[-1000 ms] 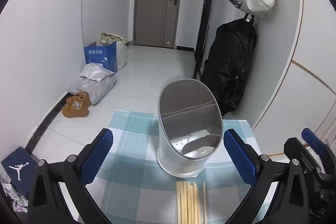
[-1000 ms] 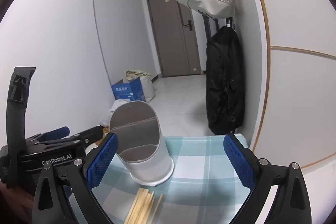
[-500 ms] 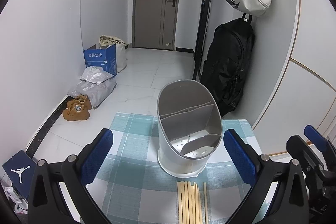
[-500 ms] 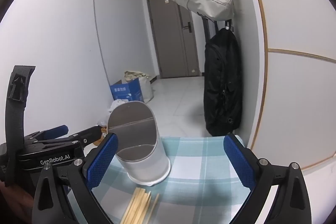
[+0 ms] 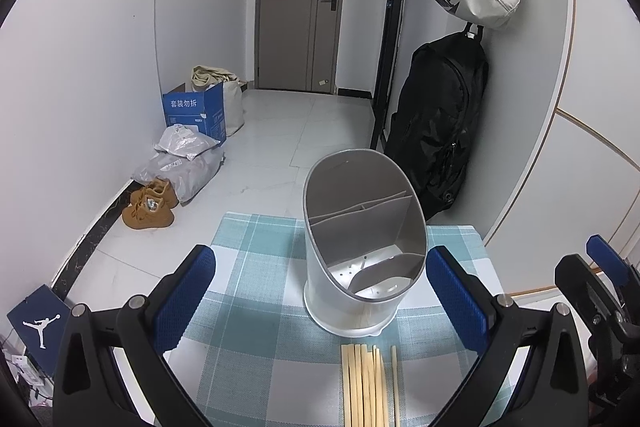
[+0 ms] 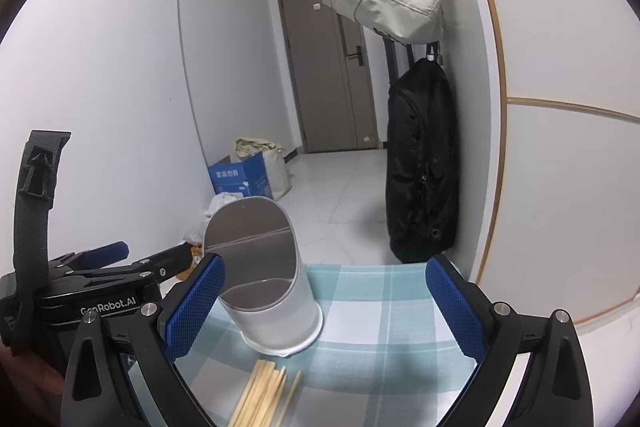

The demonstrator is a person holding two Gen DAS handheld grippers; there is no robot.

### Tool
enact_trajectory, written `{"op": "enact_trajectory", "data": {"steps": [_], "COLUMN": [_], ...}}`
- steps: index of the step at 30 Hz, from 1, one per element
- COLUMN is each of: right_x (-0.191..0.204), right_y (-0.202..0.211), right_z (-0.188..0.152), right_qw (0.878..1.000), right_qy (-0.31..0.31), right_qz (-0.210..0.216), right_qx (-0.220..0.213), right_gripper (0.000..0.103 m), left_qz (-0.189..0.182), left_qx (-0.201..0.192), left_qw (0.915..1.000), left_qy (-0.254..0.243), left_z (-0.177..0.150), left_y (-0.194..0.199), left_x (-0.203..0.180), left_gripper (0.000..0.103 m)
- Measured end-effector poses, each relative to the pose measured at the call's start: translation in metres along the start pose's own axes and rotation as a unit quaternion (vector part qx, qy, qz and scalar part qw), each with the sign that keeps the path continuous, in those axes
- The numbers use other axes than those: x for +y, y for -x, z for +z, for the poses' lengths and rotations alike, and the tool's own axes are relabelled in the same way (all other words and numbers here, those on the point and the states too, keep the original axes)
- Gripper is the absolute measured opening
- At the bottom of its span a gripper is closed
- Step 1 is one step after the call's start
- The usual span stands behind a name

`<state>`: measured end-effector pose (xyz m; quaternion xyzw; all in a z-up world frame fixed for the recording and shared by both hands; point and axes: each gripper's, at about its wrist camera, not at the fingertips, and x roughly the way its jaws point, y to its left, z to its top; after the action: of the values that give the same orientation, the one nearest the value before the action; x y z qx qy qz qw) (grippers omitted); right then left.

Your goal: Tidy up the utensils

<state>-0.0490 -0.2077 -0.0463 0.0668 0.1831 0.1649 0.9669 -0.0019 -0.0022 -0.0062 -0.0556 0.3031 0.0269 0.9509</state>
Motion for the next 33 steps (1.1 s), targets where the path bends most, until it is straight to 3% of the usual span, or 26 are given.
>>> {"op": "enact_trajectory", "data": {"steps": [33], "right_x": [-0.0005], "right_y": [0.0016], "right_z": [0.0002], "right_qw": [1.000], "right_qy": [-0.004], "right_qz": [0.000], "right_qx": [0.005], "right_gripper": [0.101], "left_qz": [-0.008], "left_qx": [0.015], "left_qw": [0.9998], "left_qy": [-0.010], "left_z": [-0.0017], "left_y": [-0.0018], "left_x": [-0.0050], "left_gripper": [0.102]}}
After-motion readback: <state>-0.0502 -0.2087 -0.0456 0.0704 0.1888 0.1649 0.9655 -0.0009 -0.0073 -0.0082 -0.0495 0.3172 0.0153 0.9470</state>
